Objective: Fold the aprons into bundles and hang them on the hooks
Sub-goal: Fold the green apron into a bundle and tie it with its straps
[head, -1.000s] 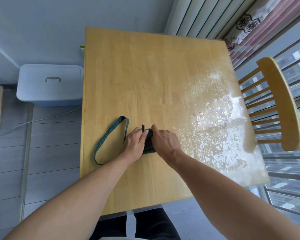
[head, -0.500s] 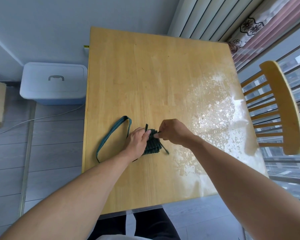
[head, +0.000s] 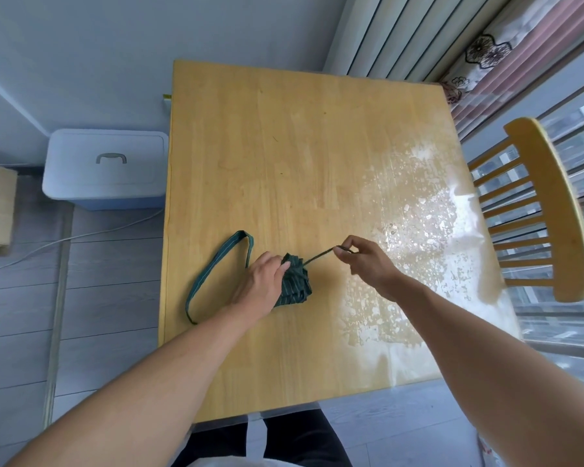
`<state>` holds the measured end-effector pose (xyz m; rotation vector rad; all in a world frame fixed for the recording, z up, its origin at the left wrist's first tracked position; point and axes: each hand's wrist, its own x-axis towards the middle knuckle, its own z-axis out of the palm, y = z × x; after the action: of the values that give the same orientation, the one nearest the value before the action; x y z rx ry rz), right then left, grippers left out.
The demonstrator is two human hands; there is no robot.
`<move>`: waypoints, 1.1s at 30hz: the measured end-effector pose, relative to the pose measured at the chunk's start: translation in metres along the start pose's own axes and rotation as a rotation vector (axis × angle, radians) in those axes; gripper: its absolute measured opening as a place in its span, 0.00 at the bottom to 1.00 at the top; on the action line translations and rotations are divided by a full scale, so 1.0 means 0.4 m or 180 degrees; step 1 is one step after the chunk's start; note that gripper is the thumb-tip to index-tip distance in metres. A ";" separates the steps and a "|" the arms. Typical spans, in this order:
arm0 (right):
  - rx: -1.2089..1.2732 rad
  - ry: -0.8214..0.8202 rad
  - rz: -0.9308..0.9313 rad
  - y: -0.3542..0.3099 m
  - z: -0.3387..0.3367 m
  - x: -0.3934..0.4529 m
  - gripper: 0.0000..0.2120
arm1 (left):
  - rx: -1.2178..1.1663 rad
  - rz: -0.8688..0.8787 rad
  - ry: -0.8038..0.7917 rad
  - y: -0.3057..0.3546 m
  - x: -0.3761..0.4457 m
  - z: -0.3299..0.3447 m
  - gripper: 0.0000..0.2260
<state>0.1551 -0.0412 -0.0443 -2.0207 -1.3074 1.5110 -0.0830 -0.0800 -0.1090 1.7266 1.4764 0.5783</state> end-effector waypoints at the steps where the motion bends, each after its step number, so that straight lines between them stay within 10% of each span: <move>1: 0.0080 0.0082 0.0126 0.019 -0.004 0.003 0.13 | 0.0072 0.0009 0.0077 -0.009 -0.002 -0.003 0.13; 13: 0.3074 -0.0242 0.0771 -0.018 0.110 -0.025 0.22 | 0.0456 -0.0082 -0.0078 0.012 -0.009 -0.015 0.13; 19: -0.1287 -0.0689 -0.0507 0.000 0.132 -0.006 0.12 | 0.0385 -0.0013 -0.0285 0.005 -0.008 -0.041 0.16; 33: -0.2207 -0.0381 -0.0890 0.055 0.136 -0.011 0.20 | 0.0707 -0.0905 -0.0160 -0.018 0.002 -0.049 0.20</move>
<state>0.1178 -0.0710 -0.0787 -1.9886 -2.2955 1.1561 -0.1022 -0.0740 -0.1032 1.6396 1.7642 0.2265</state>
